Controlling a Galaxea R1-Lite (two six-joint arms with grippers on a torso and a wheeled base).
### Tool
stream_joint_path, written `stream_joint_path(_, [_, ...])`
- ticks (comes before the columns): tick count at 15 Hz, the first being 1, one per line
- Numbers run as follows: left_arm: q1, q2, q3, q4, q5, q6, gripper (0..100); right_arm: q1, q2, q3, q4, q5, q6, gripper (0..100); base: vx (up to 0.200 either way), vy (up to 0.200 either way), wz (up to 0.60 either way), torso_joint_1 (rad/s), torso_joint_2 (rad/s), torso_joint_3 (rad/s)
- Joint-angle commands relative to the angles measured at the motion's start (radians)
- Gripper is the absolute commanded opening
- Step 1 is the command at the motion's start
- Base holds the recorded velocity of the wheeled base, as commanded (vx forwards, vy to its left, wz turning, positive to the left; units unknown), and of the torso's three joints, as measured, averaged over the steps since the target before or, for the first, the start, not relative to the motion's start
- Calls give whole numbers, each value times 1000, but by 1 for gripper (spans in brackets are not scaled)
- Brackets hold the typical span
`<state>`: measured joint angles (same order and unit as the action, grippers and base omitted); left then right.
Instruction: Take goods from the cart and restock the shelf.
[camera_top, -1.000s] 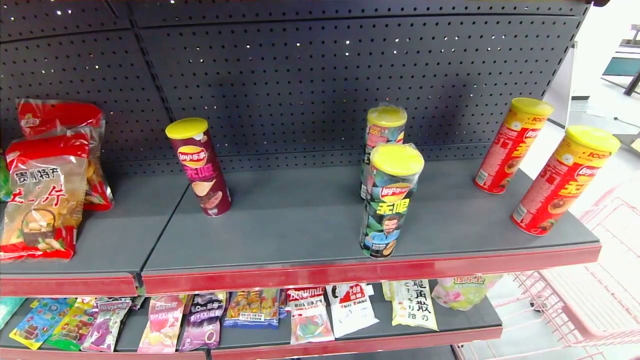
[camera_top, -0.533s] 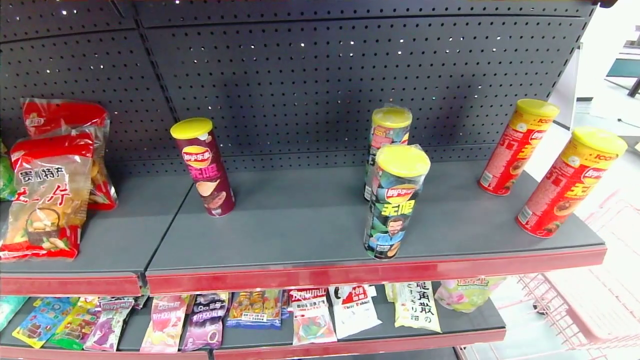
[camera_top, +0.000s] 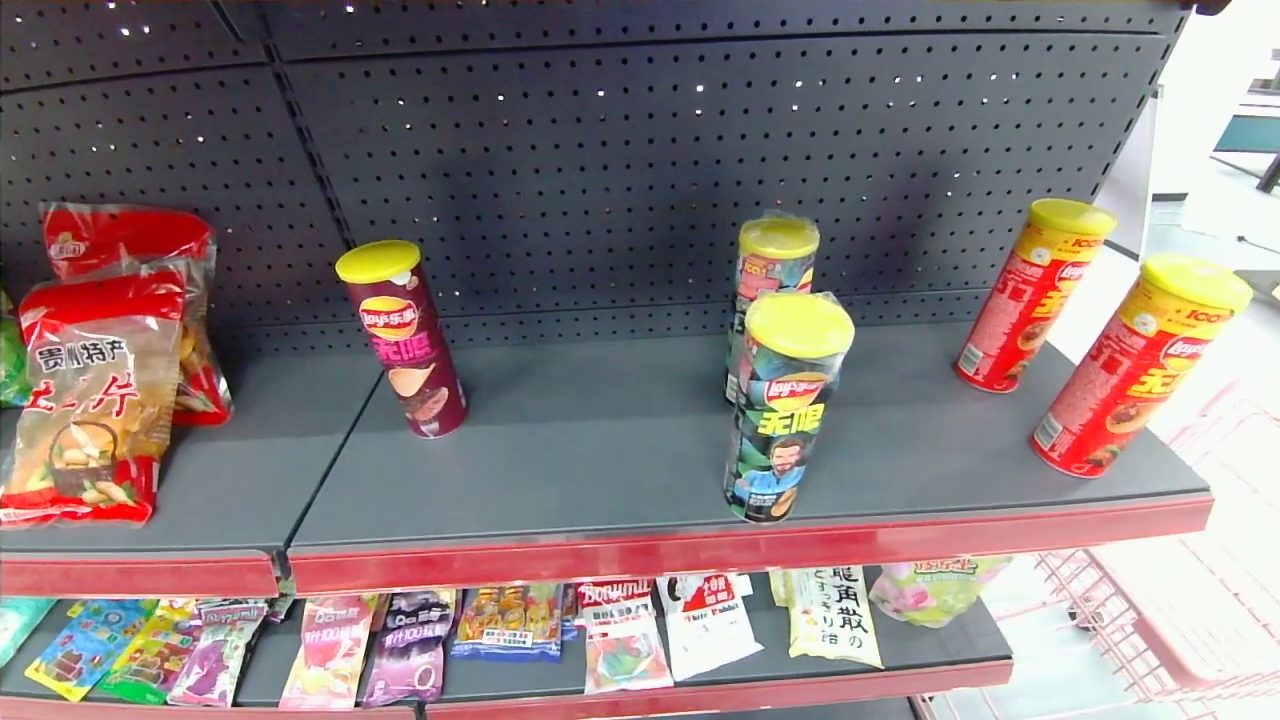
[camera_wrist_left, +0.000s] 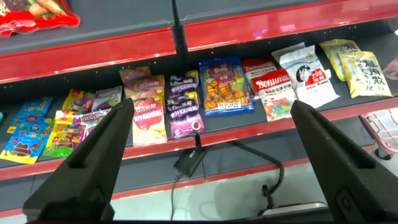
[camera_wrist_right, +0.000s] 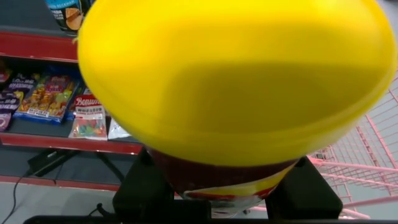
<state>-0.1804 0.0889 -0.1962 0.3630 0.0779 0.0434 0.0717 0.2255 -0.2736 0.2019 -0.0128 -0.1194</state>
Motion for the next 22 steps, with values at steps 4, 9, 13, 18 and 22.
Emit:
stream_joint_path(4, [-1,0,0,-1,0,0,100,2,0,17,-1,4,0,0,0,200,0,7,-1,1])
stream_joint_path(9, [-1,0,0,-1,-1,-2,100,2,-3,24,-1,5,0,0,0,200,0,0,1,2])
stream_joint_path(13, [-1,0,0,-1,0,-2,100,2,-5,27,-1,5,0,0,0,200,0,-3,4,1])
stream_joint_path(18, [-1,0,0,-1,0,-2,100,2,-12,27,-1,2,0,0,0,80,0,1,2,1])
stream_joint_path(22, [-1,0,0,-1,0,0,100,3,-34,36,1,2,-2,0,50,0,0,1,1,1])
